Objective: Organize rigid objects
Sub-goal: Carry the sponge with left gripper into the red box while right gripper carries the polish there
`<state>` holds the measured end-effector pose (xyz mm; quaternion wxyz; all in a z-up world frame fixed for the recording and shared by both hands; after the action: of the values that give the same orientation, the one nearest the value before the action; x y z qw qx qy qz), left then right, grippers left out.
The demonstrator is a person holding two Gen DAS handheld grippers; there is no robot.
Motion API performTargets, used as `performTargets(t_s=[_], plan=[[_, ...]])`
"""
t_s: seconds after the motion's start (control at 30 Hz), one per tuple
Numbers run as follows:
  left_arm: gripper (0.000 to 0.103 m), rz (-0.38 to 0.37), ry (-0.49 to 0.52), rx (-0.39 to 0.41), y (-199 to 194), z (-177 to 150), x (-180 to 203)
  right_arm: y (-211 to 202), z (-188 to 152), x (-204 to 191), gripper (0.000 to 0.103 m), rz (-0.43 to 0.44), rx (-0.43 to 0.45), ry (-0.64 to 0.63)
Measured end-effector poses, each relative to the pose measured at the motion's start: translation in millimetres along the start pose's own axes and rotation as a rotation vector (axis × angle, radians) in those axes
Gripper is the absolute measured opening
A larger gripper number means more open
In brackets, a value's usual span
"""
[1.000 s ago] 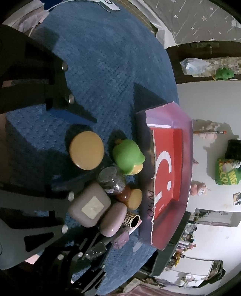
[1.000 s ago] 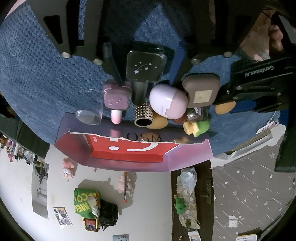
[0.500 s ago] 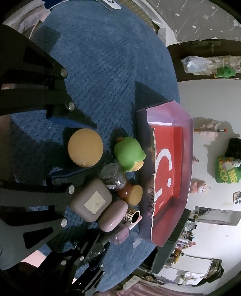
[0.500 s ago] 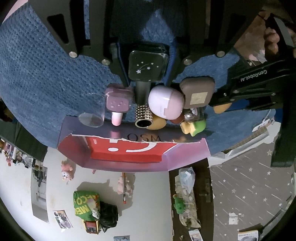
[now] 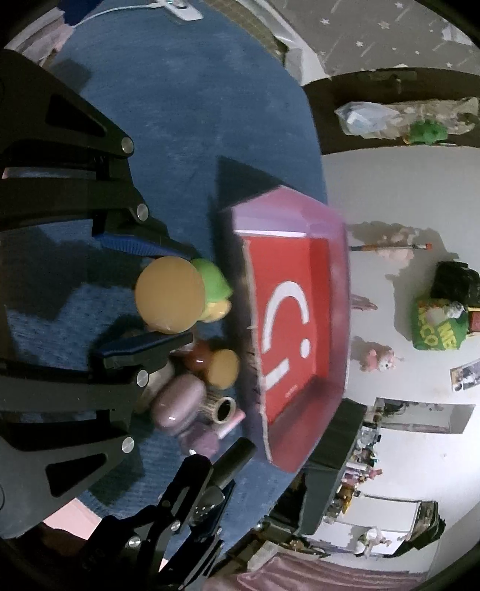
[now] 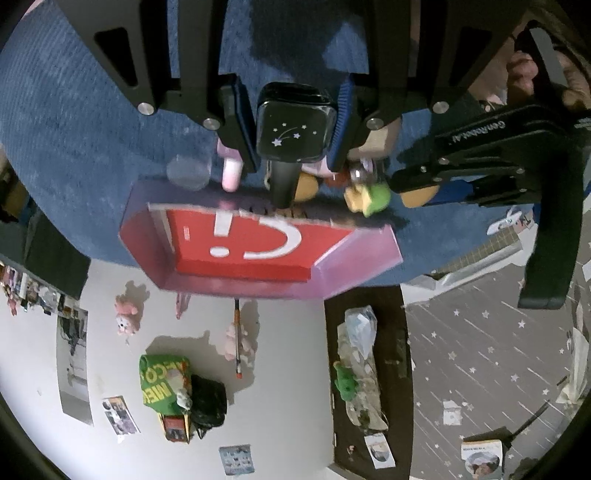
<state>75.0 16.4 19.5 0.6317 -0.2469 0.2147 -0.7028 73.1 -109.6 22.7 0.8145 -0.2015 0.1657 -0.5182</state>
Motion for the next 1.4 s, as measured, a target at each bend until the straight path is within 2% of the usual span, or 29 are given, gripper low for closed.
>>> performTargets(t_s=[0.2, 0.37, 0.6, 0.8, 1.13, 1.4], plan=[[0.036, -0.020, 0.033, 0.031, 1, 33, 6, 8, 29, 10, 0.040, 0.023, 0.017, 0.013], [0.036, -0.002, 0.079, 0.066, 6, 60, 10, 20, 54, 23, 0.040, 0.039, 0.016, 0.033], [0.036, -0.044, 0.067, 0.066, 31, 98, 10, 42, 81, 36, 0.040, 0.039, -0.013, 0.035], [0.036, -0.049, 0.044, 0.015, 68, 119, 3, 72, 97, 54, 0.040, 0.042, -0.070, 0.057], [0.036, -0.007, 0.015, -0.156, 141, 124, -14, 138, 110, 76, 0.040, 0.023, -0.205, 0.070], [0.036, -0.054, -0.053, -0.279, 177, 118, -26, 185, 101, 91, 0.040, 0.010, -0.342, 0.100]])
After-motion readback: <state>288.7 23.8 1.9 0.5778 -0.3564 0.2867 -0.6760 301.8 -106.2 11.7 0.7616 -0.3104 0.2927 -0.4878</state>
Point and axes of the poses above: each gripper's, at about its wrist camera, not at the fingertips, and y roughly the way its jaws point, x to its right, z to its top, the point moved 4 cm from there along y, roughly the way its jaws point, and after that the axes turned 4 degrees about -z, right-handed, at the moved point
